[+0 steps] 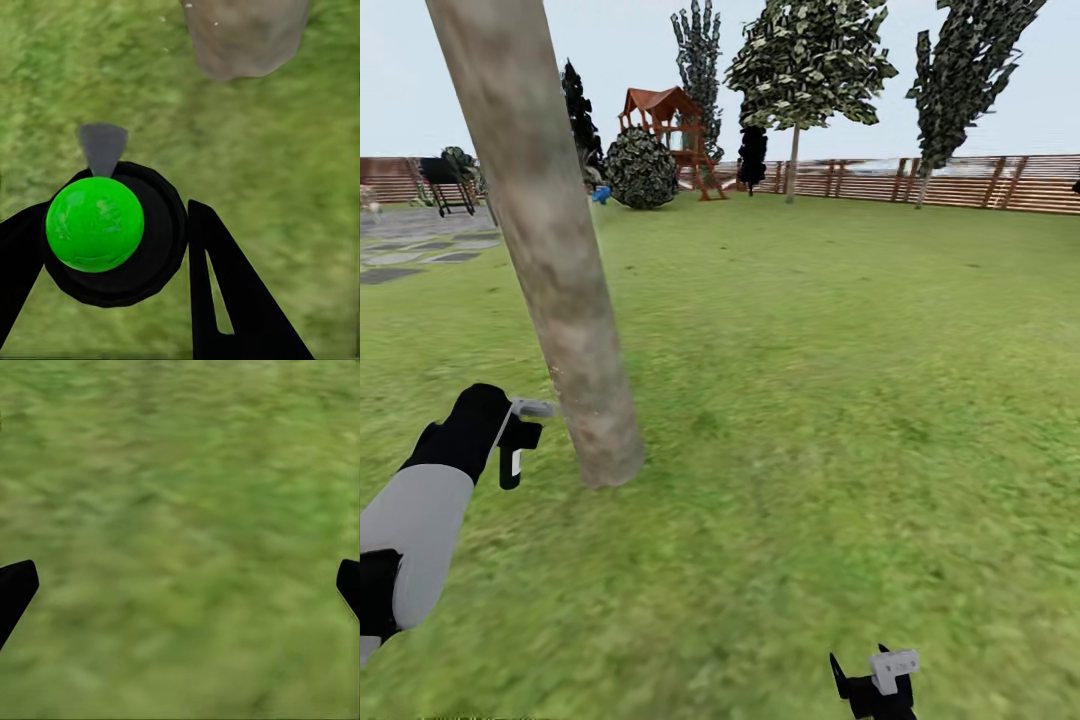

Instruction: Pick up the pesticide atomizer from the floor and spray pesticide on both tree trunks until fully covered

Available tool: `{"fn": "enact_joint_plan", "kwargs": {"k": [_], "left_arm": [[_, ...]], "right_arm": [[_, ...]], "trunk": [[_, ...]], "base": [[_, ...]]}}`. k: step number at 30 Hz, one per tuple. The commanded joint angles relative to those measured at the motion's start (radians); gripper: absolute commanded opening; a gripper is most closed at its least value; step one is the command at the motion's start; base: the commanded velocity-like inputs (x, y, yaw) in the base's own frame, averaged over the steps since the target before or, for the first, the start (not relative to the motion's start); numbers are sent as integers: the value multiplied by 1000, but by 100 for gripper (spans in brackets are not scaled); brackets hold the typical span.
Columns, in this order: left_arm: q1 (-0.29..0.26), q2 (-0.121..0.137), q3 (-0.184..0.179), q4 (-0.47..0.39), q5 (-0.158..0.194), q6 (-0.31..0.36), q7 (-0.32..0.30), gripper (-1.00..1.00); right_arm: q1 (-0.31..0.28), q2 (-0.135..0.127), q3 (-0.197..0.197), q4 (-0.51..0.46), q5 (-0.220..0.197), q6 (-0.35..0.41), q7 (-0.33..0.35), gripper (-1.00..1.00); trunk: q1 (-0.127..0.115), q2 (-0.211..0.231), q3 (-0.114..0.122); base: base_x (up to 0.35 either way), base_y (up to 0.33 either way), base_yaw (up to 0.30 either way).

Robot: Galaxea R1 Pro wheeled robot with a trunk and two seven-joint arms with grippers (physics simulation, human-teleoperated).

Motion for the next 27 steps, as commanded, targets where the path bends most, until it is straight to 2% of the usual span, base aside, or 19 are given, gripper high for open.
{"fn": "enact_joint_plan", "kwargs": {"k": [1,3,6,8,10,16,17,18,19,21,22,23,25,26,27], "left_arm": [[-1,-1,3,0,-12,3,-9,-100],[1,-1,3,2,-11,3,-9,-100],[35,-6,5,5,-6,1,-9,-100],[57,-27,6,1,-5,-5,-8,-100],[61,-34,9,0,-5,-6,-8,-100],[90,-9,15,1,-6,-9,-9,-100],[124,-23,14,2,-2,-11,-9,-100],[130,-31,14,1,-2,-11,-9,-100],[141,-22,23,3,-5,-40,-8,-100],[149,-2,38,3,-6,-49,-8,-100],[154,22,67,2,-6,-54,-9,-100],[156,28,80,4,-5,-58,-9,-100],[160,25,89,12,-4,-70,-8,-100],[170,18,91,14,-3,-75,-8,-100],[190,-1,92,7,-3,-78,-8,-100]], "right_arm": [[0,0,-9,0,1,-3,9,100],[-1,0,-9,0,1,-3,9,100],[0,-1,-9,1,1,-3,9,100],[-1,-1,-9,0,1,-3,9,100],[-1,-1,-9,0,1,-3,9,100],[-1,0,-9,0,1,-3,9,100],[-1,0,-9,1,1,-3,9,100],[-1,0,-9,1,1,-3,10,100],[0,0,-9,1,1,-3,10,100],[-1,0,-9,1,2,-3,9,100],[-1,0,-9,1,2,-3,10,100],[-1,0,-9,1,1,-3,10,100],[0,0,-9,1,2,-3,10,100],[-1,0,-9,1,2,-3,9,100],[-1,0,-9,1,2,-3,10,100]], "trunk": [[0,0,-1],[0,0,-1],[0,0,-1],[0,0,-1],[0,0,-1],[0,0,-1],[0,0,-1],[0,0,-1],[0,0,-1],[0,0,-1],[0,0,-1],[0,0,-1],[0,0,-1],[0,0,-1],[0,0,-1]], "base": [[116,-271,277],[118,-271,228],[129,-269,66],[152,-260,10],[202,-219,3],[272,-150,0],[171,-45,0],[87,-23,0],[8,-2,0],[4,-1,0],[1,0,0],[0,0,0],[0,0,0],[0,0,0],[18,0,0]]}}
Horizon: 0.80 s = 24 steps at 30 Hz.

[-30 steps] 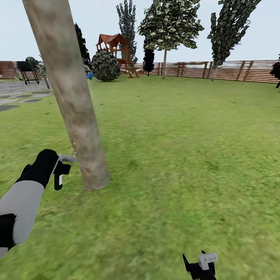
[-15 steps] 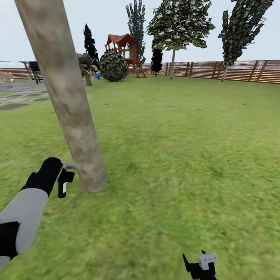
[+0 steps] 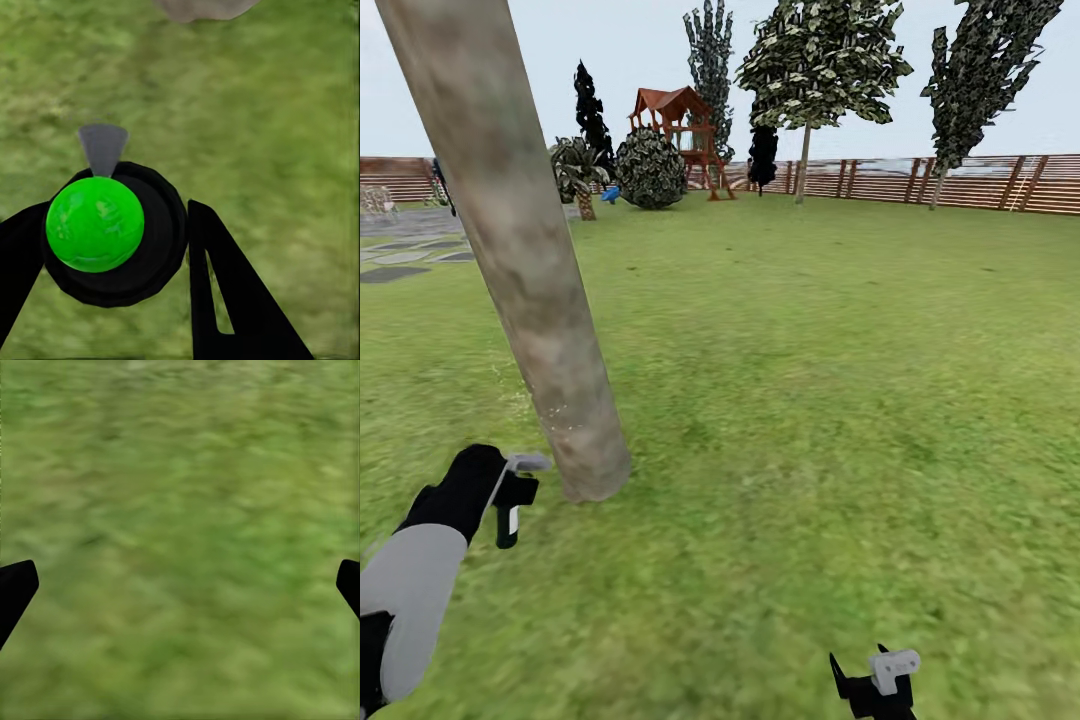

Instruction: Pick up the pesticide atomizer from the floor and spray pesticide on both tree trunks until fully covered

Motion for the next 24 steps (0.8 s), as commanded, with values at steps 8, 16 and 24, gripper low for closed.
{"fn": "enact_joint_plan", "kwargs": {"k": [8,16,24], "left_arm": [[18,-6,11,-12,-23,-36,-6,-100],[13,-33,8,-120,-24,-27,-7,-100],[-21,-32,4,-143,-18,-22,-12,-100]], "right_arm": [[0,0,-9,1,2,-3,8,100],[0,0,-8,1,2,-3,8,100],[-1,0,-9,1,2,-3,8,100]], "trunk": [[0,0,-1],[0,0,-1],[0,0,-1]], "base": [[130,0,0],[2,0,0],[0,0,0]]}}
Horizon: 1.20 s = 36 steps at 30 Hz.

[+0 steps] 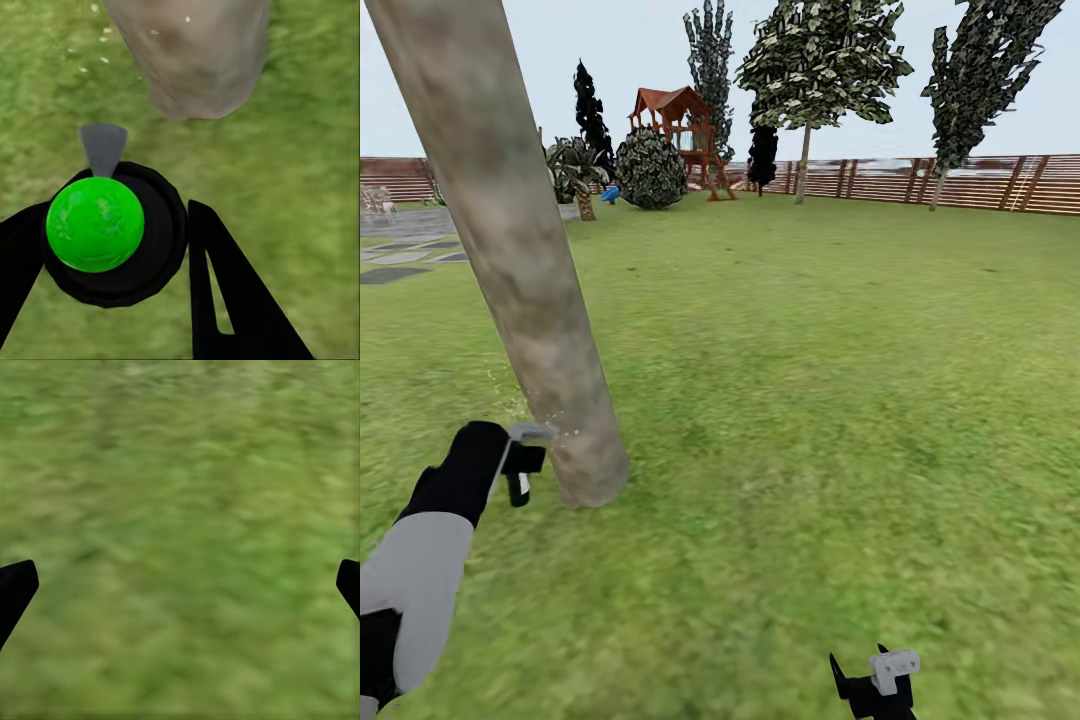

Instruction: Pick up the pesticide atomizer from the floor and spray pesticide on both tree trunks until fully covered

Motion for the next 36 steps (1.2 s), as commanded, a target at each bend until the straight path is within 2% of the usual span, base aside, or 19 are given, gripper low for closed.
{"fn": "enact_joint_plan", "kwargs": {"k": [1,2,4,5,6,8,15,19,21,23,25,26,27,29,31,36], "left_arm": [[-16,-35,1,-1,-25,12,-7,-100],[-24,-44,1,-1,-26,29,-7,-100],[-34,-37,5,0,-27,56,-6,-100],[-36,-26,6,0,-26,58,-6,-100],[-37,6,7,-1,-25,62,-6,-100],[-33,19,8,-1,-25,62,-6,-100],[-14,24,6,2,-28,53,-2,-100],[57,27,8,3,-27,48,-2,-100],[70,17,8,8,-22,47,-2,-100],[75,-16,9,14,-21,48,-2,-100],[89,-37,9,16,-22,44,-2,-100],[105,-40,10,16,-22,29,-2,-100],[113,-38,14,17,-23,16,-1,-100],[157,-17,81,17,-25,-49,11,-100],[184,-8,120,18,-28,-75,29,-100],[210,-20,129,7,-22,-82,77,-100]], "right_arm": [[0,0,-9,0,2,-3,8,100],[-1,0,-9,0,2,-3,9,100],[0,0,-8,0,2,-3,9,100],[-1,0,-9,0,2,-3,8,100],[0,0,-9,0,2,-3,9,100],[0,0,-8,0,2,-3,9,100],[-1,0,-8,0,2,-3,9,100],[0,0,-8,0,2,-3,9,100],[0,0,-8,0,2,-3,9,100],[0,0,-7,0,2,-3,9,100],[0,0,-7,1,2,-3,9,100],[0,0,-7,1,2,-3,9,100],[0,0,-7,1,2,-3,9,100],[0,0,-7,1,2,-3,9,100],[0,0,-7,2,3,-3,9,100],[-1,0,-7,2,3,-3,10,100]], "trunk": [[0,0,-1],[0,0,-1],[0,0,-1],[0,0,-1],[0,0,-1],[0,0,-1],[0,0,-1],[0,0,-1],[0,0,-1],[0,0,-1],[0,0,-1],[0,0,-1],[0,0,-1],[0,0,-1],[0,0,-1],[0,0,-1]], "base": [[0,0,0],[0,0,0],[0,0,0],[0,0,0],[0,0,0],[30,0,0],[208,0,0],[13,0,0],[2,0,0],[0,0,0],[0,0,0],[0,0,0],[0,0,0],[0,0,0],[0,0,0],[58,-87,0]]}}
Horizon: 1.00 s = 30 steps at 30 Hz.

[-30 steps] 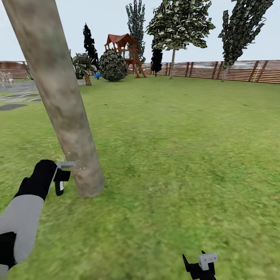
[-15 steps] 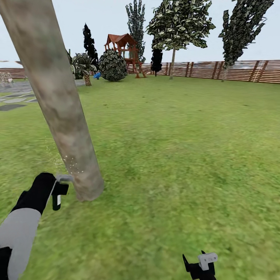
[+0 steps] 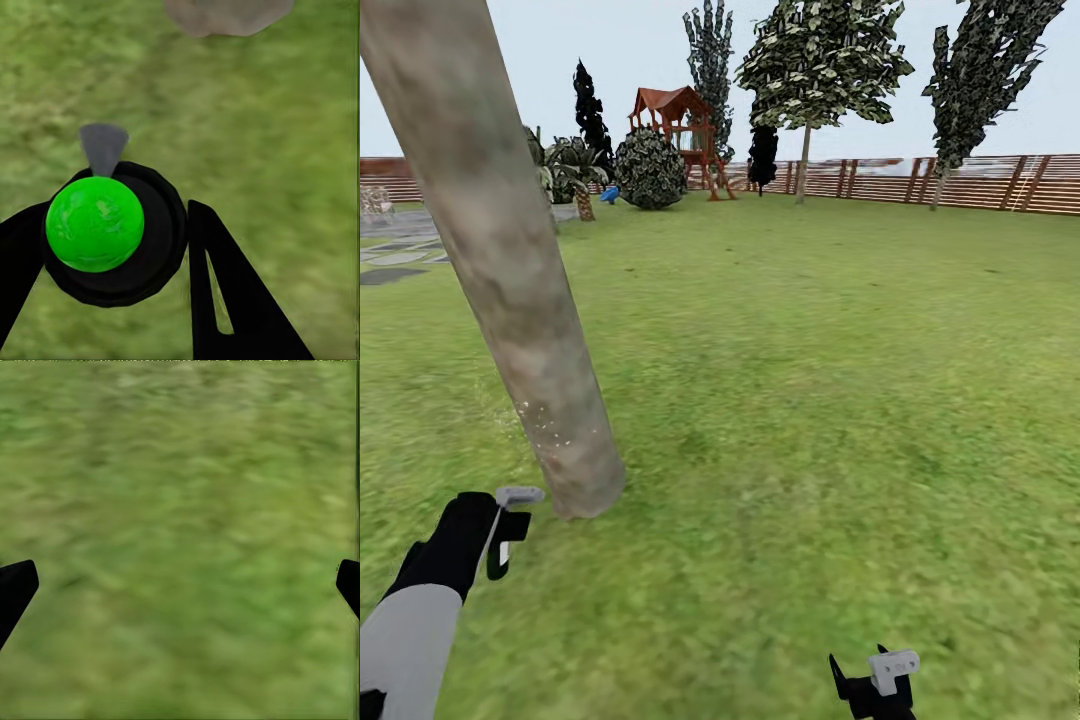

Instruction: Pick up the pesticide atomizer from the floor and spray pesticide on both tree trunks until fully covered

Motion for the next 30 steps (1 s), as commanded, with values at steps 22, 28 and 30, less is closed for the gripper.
{"fn": "enact_joint_plan", "kwargs": {"k": [22,28,30], "left_arm": [[45,-27,85,82,-9,-108,135,-100],[46,-26,91,84,-6,-112,147,-100],[46,-26,91,84,-6,-112,147,-100]], "right_arm": [[0,1,-9,1,0,-3,9,100],[0,1,-9,1,0,-3,8,100],[0,1,-9,1,0,-3,8,100]], "trunk": [[0,0,-1],[0,0,-1],[0,0,-1]], "base": [[61,-98,178],[4,-88,10],[57,-254,0]]}}
